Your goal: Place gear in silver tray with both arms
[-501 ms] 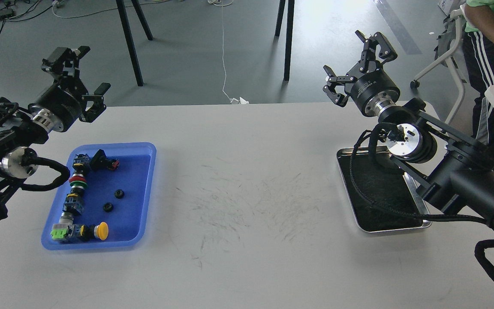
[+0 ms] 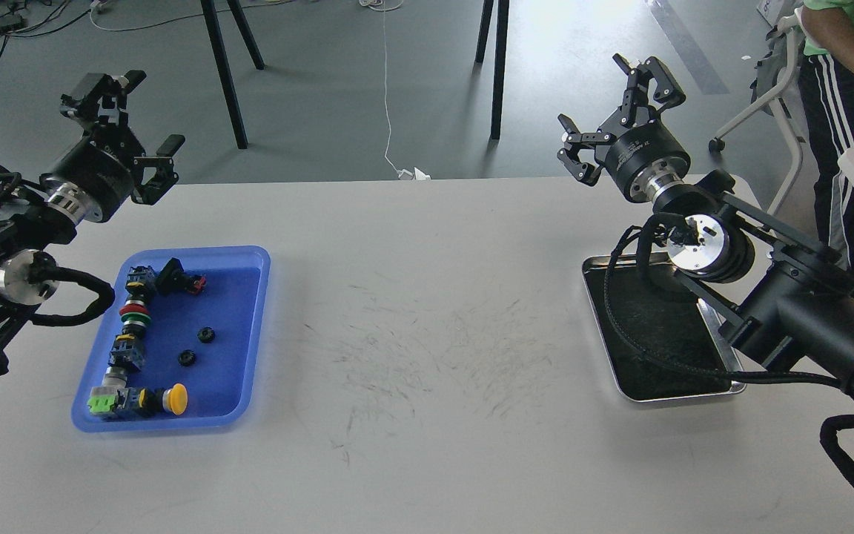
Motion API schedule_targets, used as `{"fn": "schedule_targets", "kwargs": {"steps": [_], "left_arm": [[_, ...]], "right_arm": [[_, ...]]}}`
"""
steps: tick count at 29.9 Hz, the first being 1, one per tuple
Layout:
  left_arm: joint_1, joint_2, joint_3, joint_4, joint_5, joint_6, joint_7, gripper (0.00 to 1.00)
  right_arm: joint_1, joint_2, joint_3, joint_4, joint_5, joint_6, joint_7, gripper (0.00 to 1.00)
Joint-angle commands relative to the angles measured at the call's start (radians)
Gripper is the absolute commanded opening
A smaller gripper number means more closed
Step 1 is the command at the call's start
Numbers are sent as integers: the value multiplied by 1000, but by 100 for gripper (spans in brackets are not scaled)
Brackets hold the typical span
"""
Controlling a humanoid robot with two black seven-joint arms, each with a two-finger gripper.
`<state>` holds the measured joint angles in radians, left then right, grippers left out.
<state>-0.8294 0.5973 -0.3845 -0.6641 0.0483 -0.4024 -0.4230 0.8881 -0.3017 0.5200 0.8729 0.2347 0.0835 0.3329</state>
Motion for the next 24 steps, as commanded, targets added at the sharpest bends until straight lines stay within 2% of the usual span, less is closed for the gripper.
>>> {"fn": "schedule_targets", "kwargs": {"steps": [1, 9, 17, 20, 24], "left_arm": [[0, 1, -8, 5, -2, -3, -5, 99], [-2, 1, -5, 8, 11, 4, 13, 99], [-10, 16, 1, -15, 31, 45, 84, 99], [-10, 35, -13, -17, 51, 77, 75, 99], [-7, 52, -16, -22, 50, 65, 64, 99]], "right_arm": [[0, 1, 0, 0, 0, -1, 0, 99], [-1, 3, -2, 0, -2, -1, 1, 99], [-9, 3, -6, 0, -2, -1, 1, 99], [-11, 0, -6, 0, -2, 1, 1, 99], [-12, -5, -6, 0, -2, 2, 1, 99]]}}
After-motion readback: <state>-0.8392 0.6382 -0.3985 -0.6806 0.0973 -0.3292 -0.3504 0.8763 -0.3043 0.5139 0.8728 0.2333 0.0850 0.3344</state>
